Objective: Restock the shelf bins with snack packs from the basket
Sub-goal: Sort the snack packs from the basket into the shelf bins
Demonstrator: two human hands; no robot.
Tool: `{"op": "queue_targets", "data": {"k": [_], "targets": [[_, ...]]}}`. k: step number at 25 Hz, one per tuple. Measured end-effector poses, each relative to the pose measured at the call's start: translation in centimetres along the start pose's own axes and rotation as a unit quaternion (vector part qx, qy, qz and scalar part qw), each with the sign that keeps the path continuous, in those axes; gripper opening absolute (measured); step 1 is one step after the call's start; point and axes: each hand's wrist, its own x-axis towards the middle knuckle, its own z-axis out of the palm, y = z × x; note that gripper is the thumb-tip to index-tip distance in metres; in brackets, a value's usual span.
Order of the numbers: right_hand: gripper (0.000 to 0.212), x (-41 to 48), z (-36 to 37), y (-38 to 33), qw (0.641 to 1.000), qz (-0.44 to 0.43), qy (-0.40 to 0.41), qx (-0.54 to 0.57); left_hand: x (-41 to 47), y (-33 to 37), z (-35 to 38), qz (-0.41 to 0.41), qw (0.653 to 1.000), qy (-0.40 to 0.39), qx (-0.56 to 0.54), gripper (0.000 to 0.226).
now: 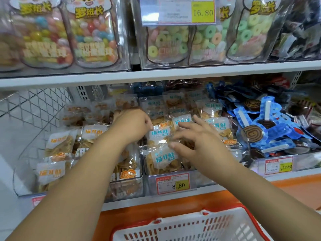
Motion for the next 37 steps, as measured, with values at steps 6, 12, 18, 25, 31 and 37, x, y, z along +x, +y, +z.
{"op": "queue_targets", "data": {"k": [6, 12, 18, 25, 31, 37], "targets": [[0.026, 1.0, 1.1, 0.7, 0.998, 0.039, -0.040, -0.038, 1.4, -1.3, 0.0, 0.010, 0.999, 0.044, -0.001, 0.026], [0.027, 1.4, 0.5, 0.1, 0.998, 0.025, -0.028, -0.056, 0.4, -0.9, -0.9, 0.035, 0.989, 0.001, -0.143, 0.022], [0.038, 5.2, -2.2, -0.1, 0.996, 0.068, 0.063, -0.008, -0.7, -3.4, -2.2, 0.022, 0.993, 0.010, -0.112, 0.049], [0.024, 9.7, -1.3, -0.8, 0.996, 0.070, -0.036, -0.040, -0.7, -4.6, -1.3, 0.054, 0.991, -0.021, -0.118, 0.062], [0.028, 16.0, 0.0, 0.2, 0.988, 0.056, -0.104, -0.096, 0.2, -4.7, -0.7, 0.046, 0.991, -0.006, -0.124, 0.053], [0.017, 17.1, 1.2, 1.6, 0.997, 0.068, -0.042, 0.020, 0.7, -4.0, -0.8, 0.031, 0.993, -0.014, -0.112, 0.052]]}}
